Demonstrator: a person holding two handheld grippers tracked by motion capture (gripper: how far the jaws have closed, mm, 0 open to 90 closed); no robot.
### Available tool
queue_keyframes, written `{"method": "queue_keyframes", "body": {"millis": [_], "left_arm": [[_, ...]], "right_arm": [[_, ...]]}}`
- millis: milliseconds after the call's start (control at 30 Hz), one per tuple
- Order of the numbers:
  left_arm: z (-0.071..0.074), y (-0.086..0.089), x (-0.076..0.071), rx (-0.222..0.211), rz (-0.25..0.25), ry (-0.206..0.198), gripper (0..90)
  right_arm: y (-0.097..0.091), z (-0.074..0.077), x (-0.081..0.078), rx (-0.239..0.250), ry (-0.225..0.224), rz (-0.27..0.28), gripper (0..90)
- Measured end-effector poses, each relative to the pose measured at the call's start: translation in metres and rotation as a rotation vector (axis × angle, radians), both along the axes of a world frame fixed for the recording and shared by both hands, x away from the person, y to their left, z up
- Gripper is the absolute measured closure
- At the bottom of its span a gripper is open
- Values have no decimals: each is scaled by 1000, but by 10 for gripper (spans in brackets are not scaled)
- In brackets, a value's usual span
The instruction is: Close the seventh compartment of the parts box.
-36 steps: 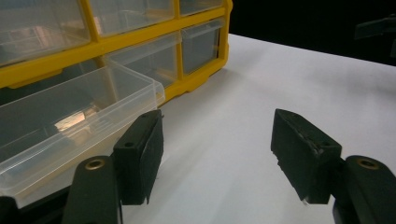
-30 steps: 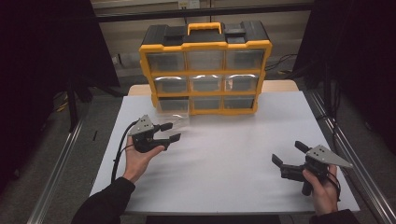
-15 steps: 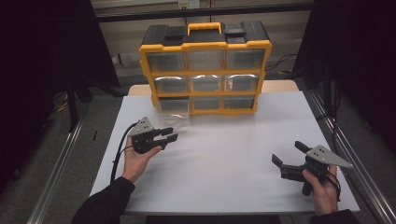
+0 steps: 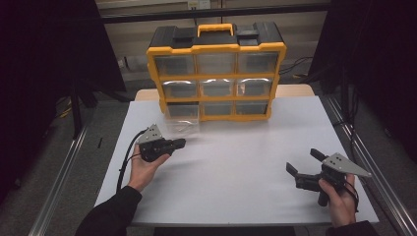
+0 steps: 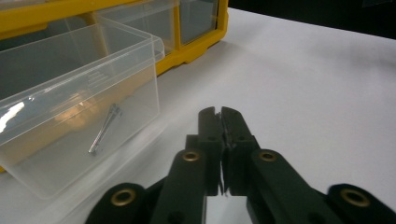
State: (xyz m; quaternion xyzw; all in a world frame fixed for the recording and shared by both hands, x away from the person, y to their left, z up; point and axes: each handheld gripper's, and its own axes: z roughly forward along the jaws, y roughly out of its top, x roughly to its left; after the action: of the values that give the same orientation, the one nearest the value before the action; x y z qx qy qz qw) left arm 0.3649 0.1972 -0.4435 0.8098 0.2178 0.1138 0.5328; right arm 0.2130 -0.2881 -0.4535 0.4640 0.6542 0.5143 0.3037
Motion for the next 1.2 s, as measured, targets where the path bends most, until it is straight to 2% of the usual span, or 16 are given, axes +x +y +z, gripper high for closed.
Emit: {"method": "queue_keyframes", "body": {"millis": [100,200,233,400,433,467,533,767,833,867,933,1133,1200], "left_arm": [[0,1,1,16,6,-3,900],[-2,1,2,0,10,13,900],[-2,1,3,13,8,6,900],[-4,2,6,26,19,24,900],[-6,2,8,10,13,29,900],[-6,2,8,13,23,32,900],[-6,3,10,15,17,30,900],[-7,2,14,21,46,32,900],[-6,1,16,7,56,35,900],[-5,2,16,20,56,30,900],[-5,2,17,11,63,32,900],[-7,2,22,24,66,37,900],[-6,2,24,41,76,32,900]], "right_arm": [[0,0,0,0,0,-1,4],[0,0,0,-2,-1,-1,4],[0,0,0,-2,-1,-1,5],[0,0,0,-2,-2,-1,4],[0,0,0,-2,-2,-1,4],[0,0,0,-2,-2,-1,5],[0,0,0,-2,0,-2,5],[0,0,0,-3,2,-3,4],[0,0,0,-2,1,-3,5],[0,0,0,-2,1,-3,4],[0,0,0,-3,2,-3,5],[0,0,0,-3,2,-4,4],[0,0,0,-2,4,-5,5]]}}
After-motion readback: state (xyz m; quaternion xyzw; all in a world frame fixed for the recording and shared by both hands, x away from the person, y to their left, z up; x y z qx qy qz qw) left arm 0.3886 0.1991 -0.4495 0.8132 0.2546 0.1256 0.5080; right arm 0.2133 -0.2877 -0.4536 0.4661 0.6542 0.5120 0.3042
